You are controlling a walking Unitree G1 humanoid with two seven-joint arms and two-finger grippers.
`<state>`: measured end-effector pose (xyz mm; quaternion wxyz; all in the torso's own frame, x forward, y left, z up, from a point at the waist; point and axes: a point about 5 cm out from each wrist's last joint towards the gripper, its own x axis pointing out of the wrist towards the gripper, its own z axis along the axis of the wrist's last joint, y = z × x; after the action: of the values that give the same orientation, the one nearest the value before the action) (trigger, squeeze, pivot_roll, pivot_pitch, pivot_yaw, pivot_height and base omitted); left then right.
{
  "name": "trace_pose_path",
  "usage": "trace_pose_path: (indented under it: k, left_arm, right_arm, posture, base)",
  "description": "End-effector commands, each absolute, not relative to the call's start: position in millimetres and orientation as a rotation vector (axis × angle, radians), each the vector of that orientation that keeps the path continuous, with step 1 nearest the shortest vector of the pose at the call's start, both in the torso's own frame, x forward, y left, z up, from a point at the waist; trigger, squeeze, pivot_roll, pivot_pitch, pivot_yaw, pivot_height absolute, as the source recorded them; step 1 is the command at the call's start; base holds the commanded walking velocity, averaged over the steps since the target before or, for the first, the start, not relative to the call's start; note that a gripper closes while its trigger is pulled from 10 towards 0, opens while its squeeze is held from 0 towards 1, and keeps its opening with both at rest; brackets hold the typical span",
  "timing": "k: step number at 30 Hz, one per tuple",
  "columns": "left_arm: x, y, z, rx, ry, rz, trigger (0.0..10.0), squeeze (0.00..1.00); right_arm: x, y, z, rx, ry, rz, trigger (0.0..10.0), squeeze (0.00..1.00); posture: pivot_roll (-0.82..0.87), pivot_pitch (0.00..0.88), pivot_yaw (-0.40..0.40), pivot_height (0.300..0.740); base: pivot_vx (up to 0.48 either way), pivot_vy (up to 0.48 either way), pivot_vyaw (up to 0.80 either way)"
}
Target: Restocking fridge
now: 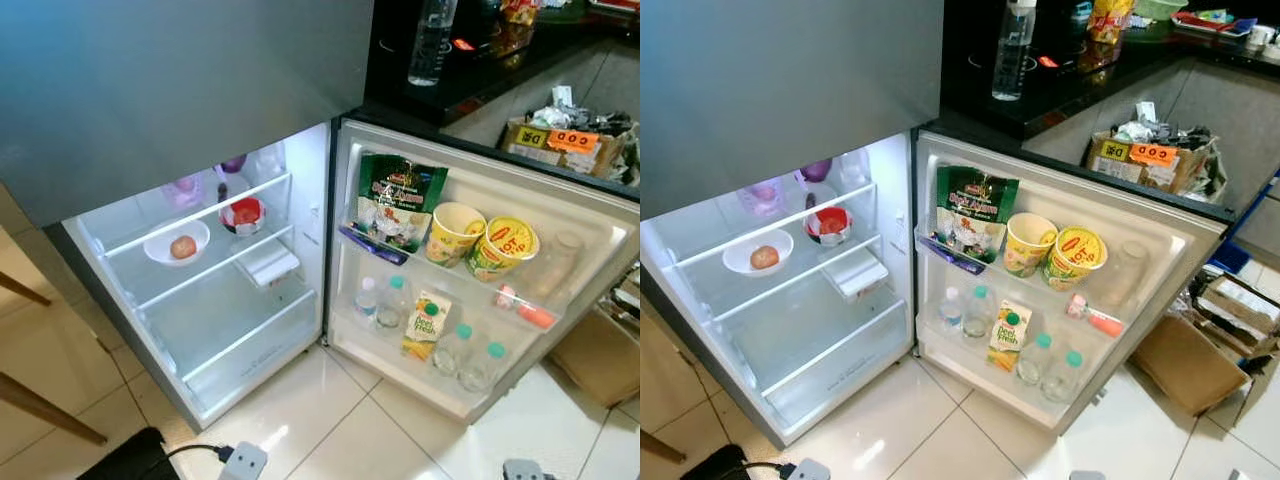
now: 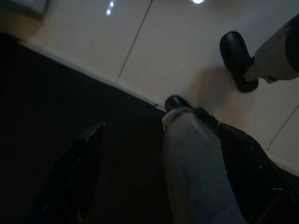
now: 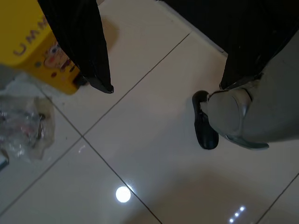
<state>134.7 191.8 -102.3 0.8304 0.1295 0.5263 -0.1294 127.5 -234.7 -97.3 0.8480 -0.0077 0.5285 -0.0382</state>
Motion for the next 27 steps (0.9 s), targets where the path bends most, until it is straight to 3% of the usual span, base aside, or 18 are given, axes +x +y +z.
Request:
trace_pose_path:
  k: [1,27]
  left_arm:
    - [129.3,193.2,-104.0,0.271,1.139,-0.276,10.0,0.0]
    - [129.2,190.7,-104.4,0.255,1.141,-0.284,10.0,0.0]
  right_arm:
    - [127.0,-237.8,-96.7,-0.017,1.11,-0.094,10.0,0.0]
    - [127.7,-236.8,-96.8,-0.011,1.109,-0.1,10.0,0.0]
  posture:
    - [-0.06,0.0,-0.018,0.74]
    - [-0.06,0.0,-0.017,0.74]
  base:
    - [0.0,-0.311,0.0]
    - [0.0,-0.346,0.0]
